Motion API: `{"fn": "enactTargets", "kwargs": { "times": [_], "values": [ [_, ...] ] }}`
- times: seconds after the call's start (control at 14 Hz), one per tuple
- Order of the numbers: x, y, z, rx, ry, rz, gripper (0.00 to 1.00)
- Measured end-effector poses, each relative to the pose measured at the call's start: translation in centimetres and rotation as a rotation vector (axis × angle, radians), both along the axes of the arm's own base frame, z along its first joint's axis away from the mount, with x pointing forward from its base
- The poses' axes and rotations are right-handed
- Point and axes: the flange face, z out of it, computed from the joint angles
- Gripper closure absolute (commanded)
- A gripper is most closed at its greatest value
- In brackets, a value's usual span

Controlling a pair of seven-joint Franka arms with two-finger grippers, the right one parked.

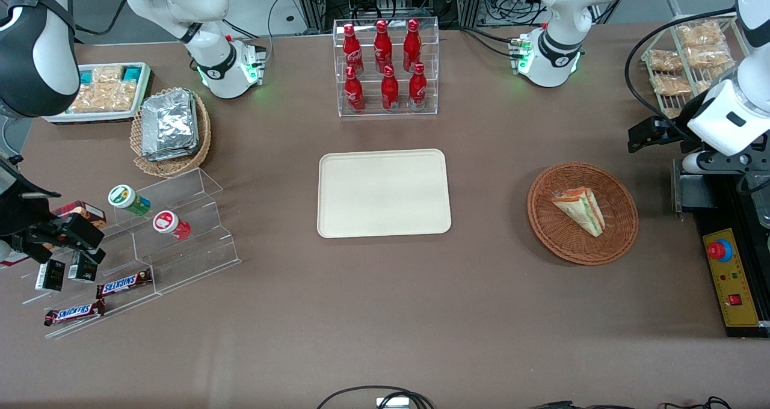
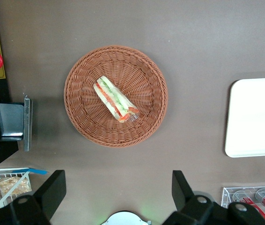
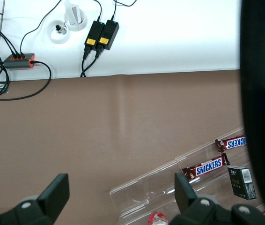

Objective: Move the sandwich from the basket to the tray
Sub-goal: 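Move the left gripper over the sandwich in the wicker basket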

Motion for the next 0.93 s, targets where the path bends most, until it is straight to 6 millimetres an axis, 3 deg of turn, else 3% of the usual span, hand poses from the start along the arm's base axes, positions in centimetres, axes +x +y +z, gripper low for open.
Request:
{"fn": "enactTargets", "kwargs": {
  "times": [0.57, 0.71, 0.93],
  "values": [
    [0.5, 0.8, -0.9, 0.027, 0.017, 0.002, 0.00],
    [1.3, 1.0, -3.2, 0.033, 0.016, 0.005, 0.00],
    [1.7, 2.5, -8.5, 0.043, -0.004, 0.064, 0.00]
  ]
}}
